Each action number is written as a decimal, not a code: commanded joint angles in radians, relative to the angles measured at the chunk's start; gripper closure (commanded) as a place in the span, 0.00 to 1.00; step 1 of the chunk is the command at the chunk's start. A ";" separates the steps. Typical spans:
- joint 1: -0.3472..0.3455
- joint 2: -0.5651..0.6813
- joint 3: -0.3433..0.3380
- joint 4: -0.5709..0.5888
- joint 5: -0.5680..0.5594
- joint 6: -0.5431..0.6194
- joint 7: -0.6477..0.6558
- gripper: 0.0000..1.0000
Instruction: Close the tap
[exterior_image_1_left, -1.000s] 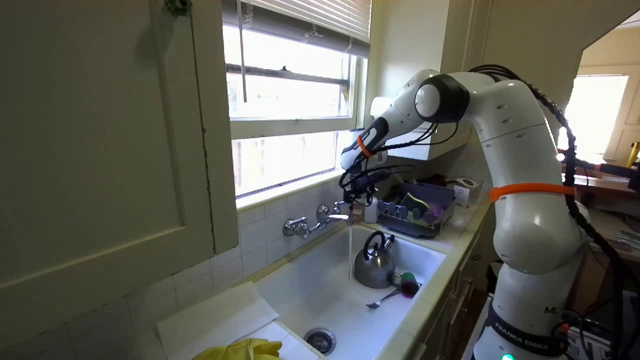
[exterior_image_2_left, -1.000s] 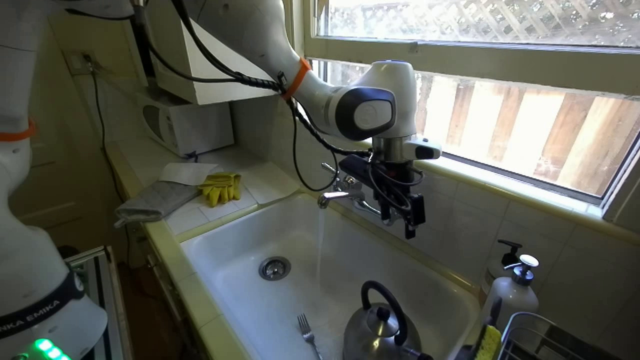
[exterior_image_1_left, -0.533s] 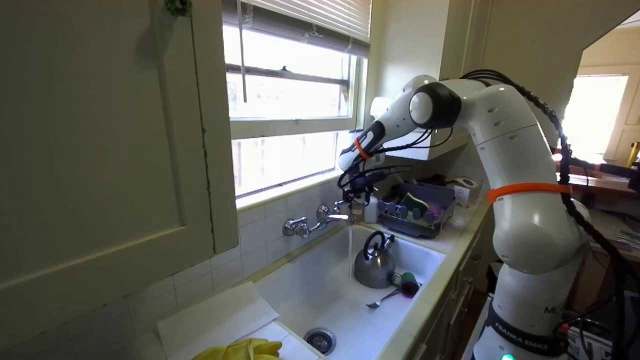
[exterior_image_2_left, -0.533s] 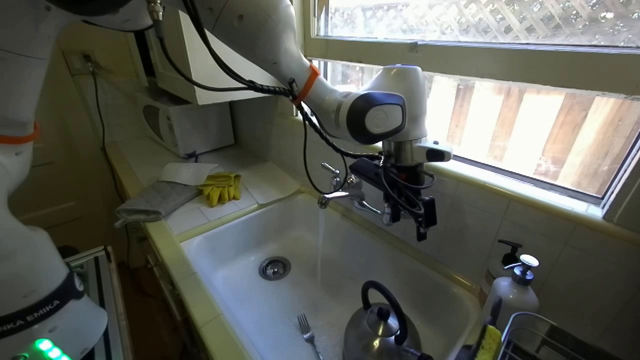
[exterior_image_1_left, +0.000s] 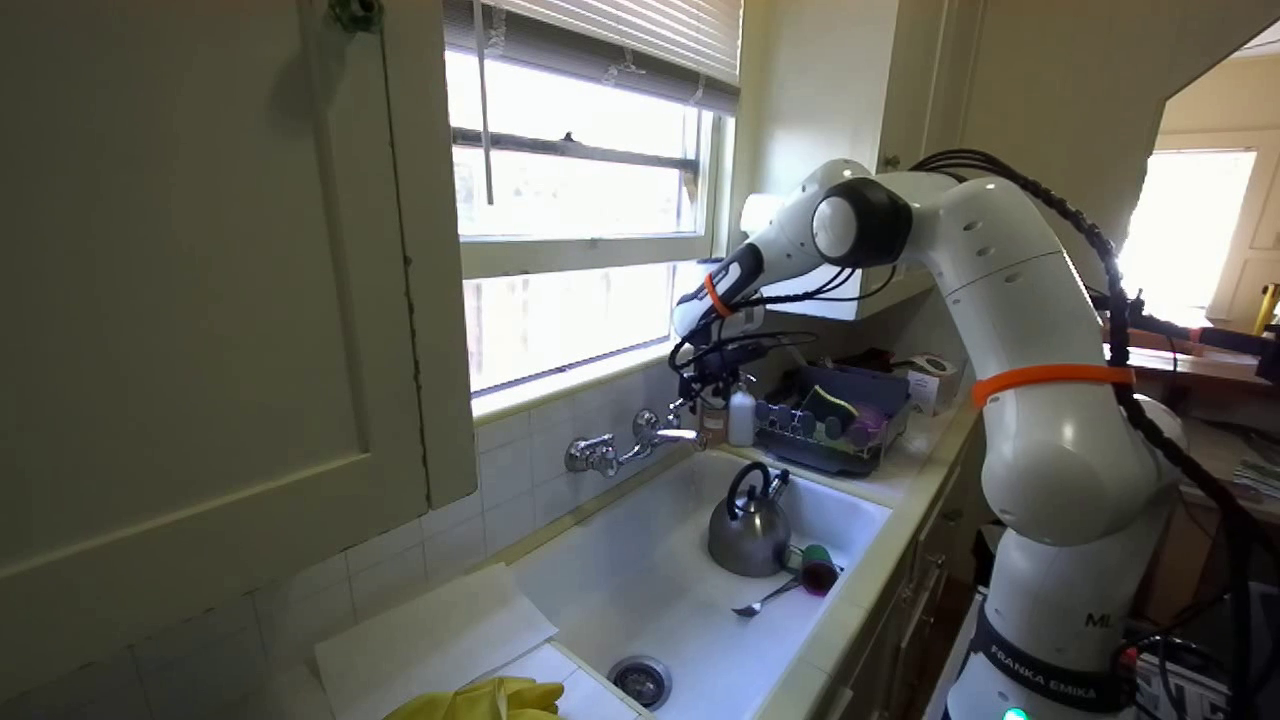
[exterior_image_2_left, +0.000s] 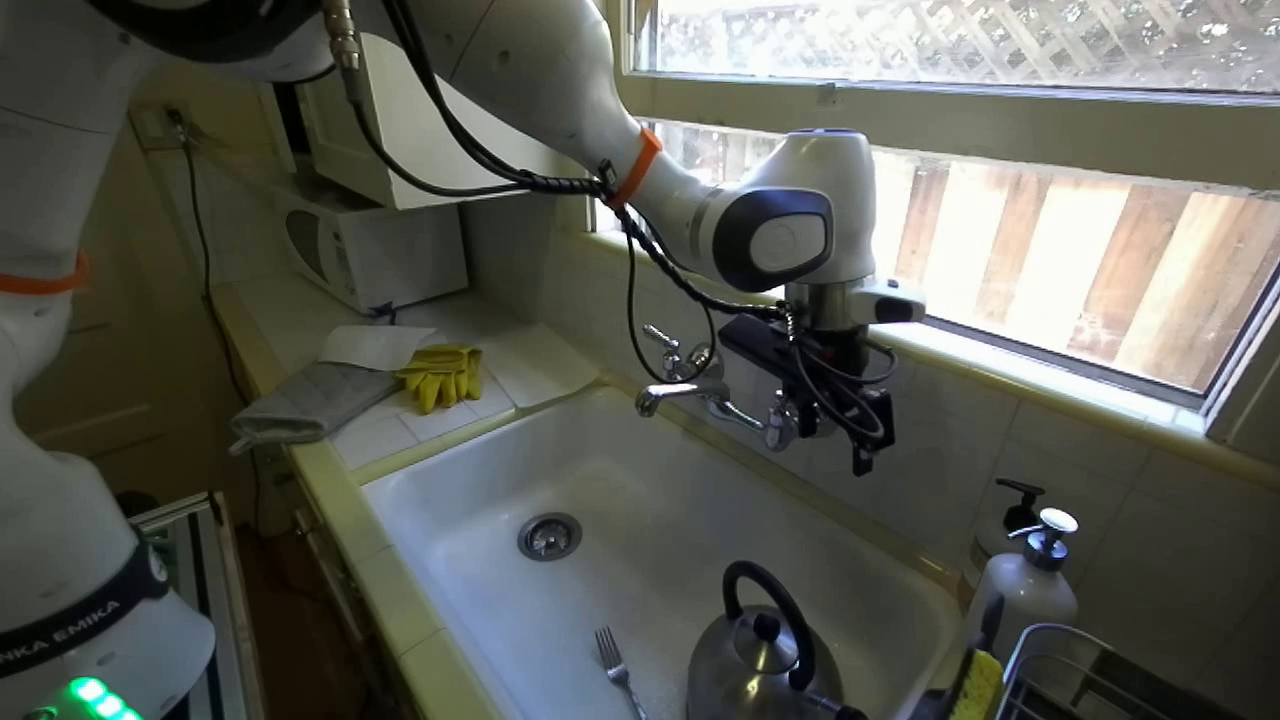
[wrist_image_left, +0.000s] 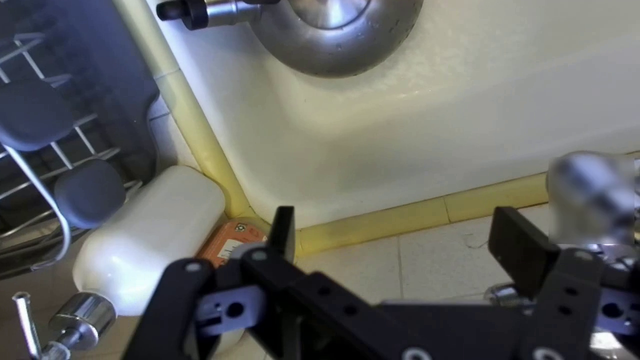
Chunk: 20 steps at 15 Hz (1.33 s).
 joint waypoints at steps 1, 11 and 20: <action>-0.038 0.048 0.053 0.084 0.077 0.018 -0.066 0.00; -0.030 -0.002 0.031 0.030 0.034 -0.043 -0.129 0.00; -0.006 -0.152 0.027 -0.121 -0.044 -0.121 -0.188 0.00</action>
